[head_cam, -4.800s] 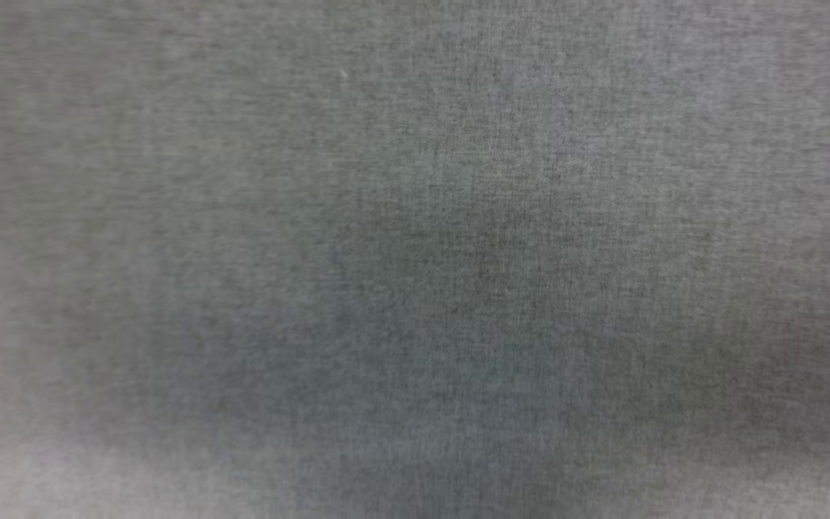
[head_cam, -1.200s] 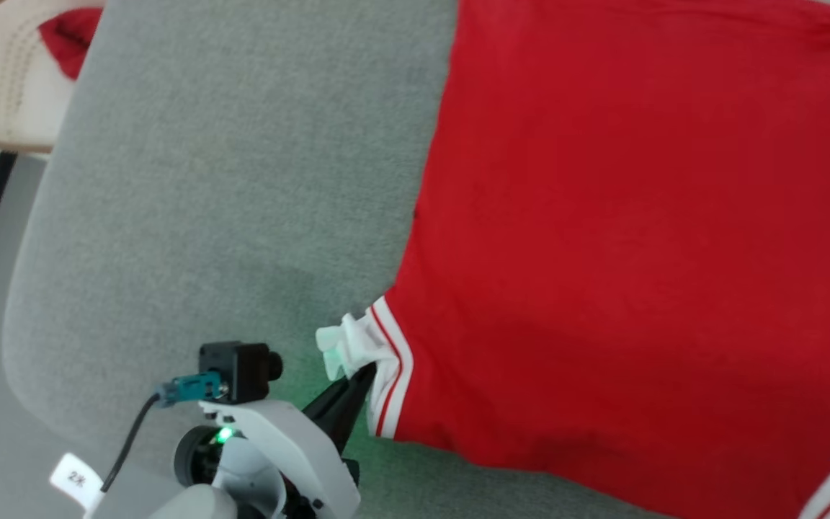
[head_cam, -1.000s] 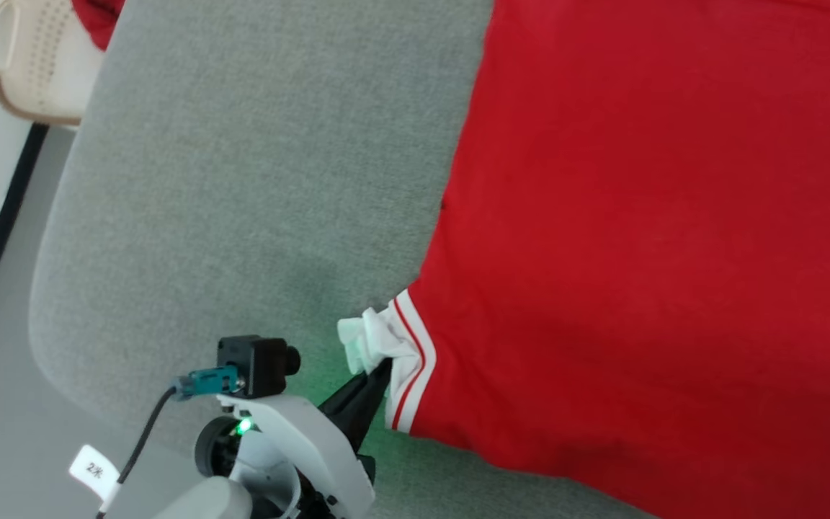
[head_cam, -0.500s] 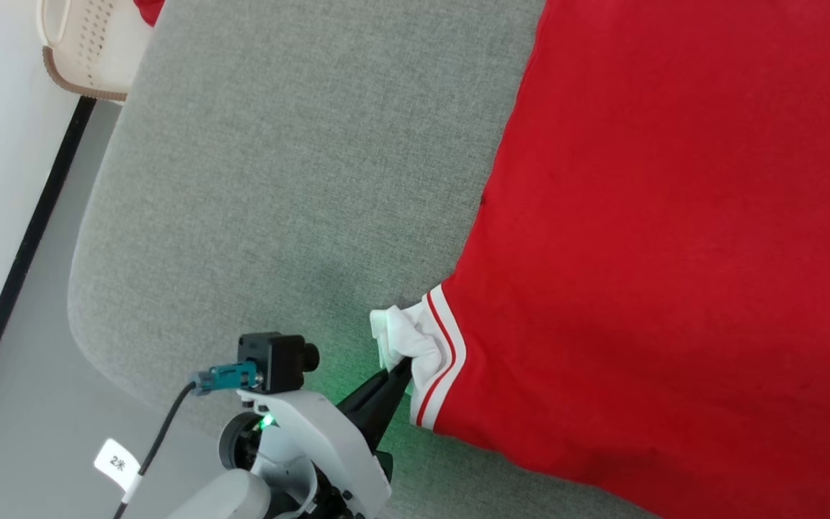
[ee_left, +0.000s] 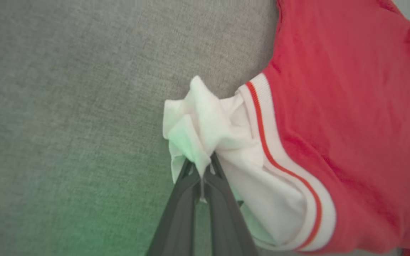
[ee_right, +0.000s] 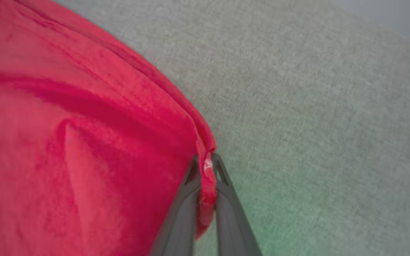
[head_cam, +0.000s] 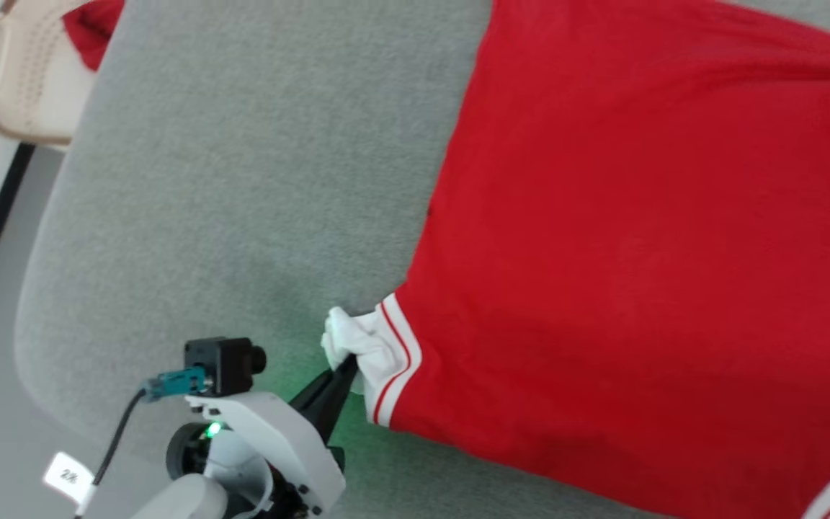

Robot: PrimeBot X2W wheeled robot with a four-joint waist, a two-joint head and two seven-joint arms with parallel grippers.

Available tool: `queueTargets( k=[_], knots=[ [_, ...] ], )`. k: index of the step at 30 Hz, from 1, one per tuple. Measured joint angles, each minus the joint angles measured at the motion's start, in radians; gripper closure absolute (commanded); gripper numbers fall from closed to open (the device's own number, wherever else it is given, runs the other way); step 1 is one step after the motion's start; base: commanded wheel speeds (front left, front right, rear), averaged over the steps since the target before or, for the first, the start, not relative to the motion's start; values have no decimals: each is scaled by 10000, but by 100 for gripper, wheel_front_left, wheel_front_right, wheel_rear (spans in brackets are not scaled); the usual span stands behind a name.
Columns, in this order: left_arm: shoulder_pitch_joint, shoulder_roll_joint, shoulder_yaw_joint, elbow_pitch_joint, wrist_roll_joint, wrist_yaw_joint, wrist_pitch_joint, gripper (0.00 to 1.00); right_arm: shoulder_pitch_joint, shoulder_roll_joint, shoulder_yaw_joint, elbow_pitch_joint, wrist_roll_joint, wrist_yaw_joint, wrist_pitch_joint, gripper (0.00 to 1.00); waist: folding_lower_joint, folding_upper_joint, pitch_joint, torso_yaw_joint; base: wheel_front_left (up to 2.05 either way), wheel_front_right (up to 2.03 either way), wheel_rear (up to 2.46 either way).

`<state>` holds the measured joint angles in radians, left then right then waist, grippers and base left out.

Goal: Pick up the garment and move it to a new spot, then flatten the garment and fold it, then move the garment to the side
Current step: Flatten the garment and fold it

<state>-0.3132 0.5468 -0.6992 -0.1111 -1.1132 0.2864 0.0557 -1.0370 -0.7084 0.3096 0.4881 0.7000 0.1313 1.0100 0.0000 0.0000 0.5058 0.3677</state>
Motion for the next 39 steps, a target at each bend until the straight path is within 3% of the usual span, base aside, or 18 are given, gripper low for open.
queueTargets(
  k=[10, 19, 30, 37, 38, 39],
  knots=[
    [424, 763, 458, -499, -38, 600, 44, 100, 2110, -527, 105, -2585, 1400, 0, 148, 100, 0, 0, -698, -1223, 0, 0, 0],
    [1006, 1409, 853, -909, -159, 1045, 40, 100, 5162, -558, -851, -4529, 1929, 0, -88, 100, 0, 0, -1428, -2360, 0, 0, 0],
    [1394, 1852, 1051, -1281, -284, 1273, 84, 100, 9425, 723, -2957, -6274, 1450, 0, -174, 100, 0, 0, -2217, -3503, 0, 0, 0],
    [1412, 1937, 1032, -1344, -284, 1273, 157, 100, 10748, 1751, -3547, -6646, 825, 0, -389, 100, 0, 0, -2508, -3890, 0, 0, 0],
    [1413, 1948, 1032, -1346, -284, 1273, 159, 100, 10747, 1881, -3567, -6644, 719, 0, -533, 86, 0, 0, -2522, -3929, 0, 0, 0],
    [1413, 1962, 1034, -1346, -284, 1271, 180, 100, 10735, 1981, -3578, -6627, 627, 0, -648, 65, 0, 0, -2531, -3963, 0, 0, 0]
  ],
)
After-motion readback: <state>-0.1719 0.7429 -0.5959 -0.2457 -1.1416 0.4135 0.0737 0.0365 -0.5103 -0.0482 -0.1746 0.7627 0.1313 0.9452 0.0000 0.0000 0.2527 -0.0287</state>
